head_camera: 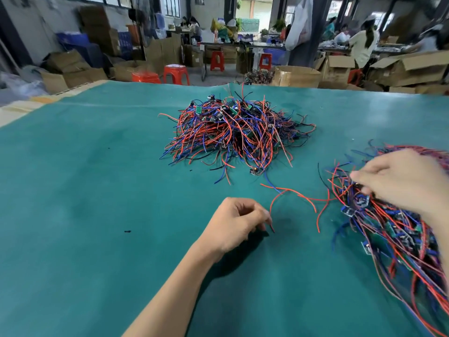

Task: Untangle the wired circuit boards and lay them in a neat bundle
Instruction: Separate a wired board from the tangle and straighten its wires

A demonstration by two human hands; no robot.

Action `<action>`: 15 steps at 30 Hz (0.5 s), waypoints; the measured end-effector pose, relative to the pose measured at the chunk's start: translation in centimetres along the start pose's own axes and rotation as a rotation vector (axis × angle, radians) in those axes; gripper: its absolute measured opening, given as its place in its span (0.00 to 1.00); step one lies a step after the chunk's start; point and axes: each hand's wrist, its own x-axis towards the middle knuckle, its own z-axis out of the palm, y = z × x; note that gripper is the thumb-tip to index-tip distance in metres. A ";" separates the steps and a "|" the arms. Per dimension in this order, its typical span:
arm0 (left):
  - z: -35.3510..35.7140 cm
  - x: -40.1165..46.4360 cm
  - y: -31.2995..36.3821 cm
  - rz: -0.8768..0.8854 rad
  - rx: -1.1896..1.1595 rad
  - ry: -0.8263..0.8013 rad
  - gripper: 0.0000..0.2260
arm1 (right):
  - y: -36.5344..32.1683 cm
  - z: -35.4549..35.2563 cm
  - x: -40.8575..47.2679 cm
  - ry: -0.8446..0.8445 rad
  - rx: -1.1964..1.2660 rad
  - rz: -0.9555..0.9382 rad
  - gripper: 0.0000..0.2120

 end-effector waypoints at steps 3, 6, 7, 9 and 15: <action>0.0 0.1 -0.1 -0.017 -0.021 0.025 0.10 | -5.7 4.2 1.6 -0.111 0.039 -0.250 0.04; -0.1 0.3 -0.4 -0.019 -0.026 0.032 0.09 | -10.1 9.2 4.1 -0.296 0.123 -0.306 0.15; -0.1 0.3 -0.5 -0.021 -0.024 0.034 0.09 | -10.9 10.5 4.8 -0.347 0.200 -0.260 0.19; -0.2 0.4 -0.7 -0.026 -0.022 0.040 0.08 | -11.5 12.4 5.8 -0.343 0.334 -0.163 0.21; -0.3 0.6 -0.9 -0.014 -0.046 0.085 0.07 | -10.2 12.8 6.1 -0.048 0.595 -0.039 0.06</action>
